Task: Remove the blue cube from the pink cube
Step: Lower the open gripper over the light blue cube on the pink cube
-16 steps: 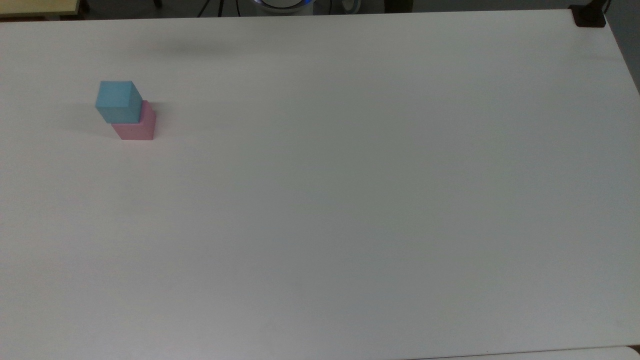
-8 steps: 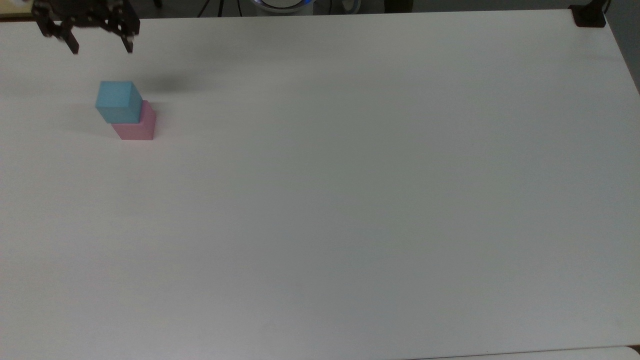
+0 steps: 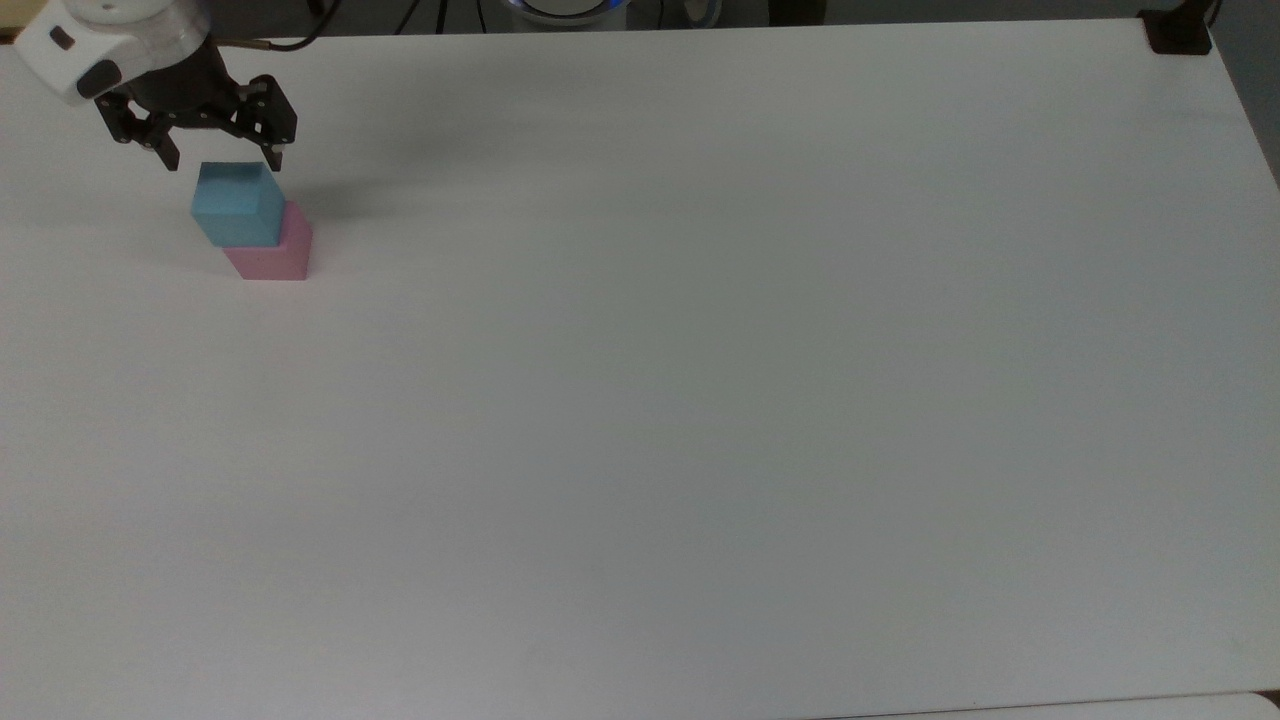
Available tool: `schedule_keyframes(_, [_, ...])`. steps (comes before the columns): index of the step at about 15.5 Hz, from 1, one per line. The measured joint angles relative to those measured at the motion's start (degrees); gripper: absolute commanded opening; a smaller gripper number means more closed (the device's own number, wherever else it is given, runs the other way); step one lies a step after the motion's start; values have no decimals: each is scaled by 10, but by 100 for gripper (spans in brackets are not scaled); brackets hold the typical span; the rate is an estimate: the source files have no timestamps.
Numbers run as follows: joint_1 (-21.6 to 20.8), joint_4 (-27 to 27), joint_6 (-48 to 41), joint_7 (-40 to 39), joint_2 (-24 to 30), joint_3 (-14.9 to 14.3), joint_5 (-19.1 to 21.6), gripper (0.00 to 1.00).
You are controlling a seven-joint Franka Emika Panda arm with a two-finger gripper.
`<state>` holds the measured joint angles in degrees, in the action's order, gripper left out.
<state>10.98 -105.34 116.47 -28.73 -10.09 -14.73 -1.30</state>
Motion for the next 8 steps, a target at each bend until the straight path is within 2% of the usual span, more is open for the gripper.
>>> schedule_keyframes(6, [0,-1,1,0,-20,1,-5,99])
schedule_keyframes(8, [-1,-1,1,0,-28,1,-14,84])
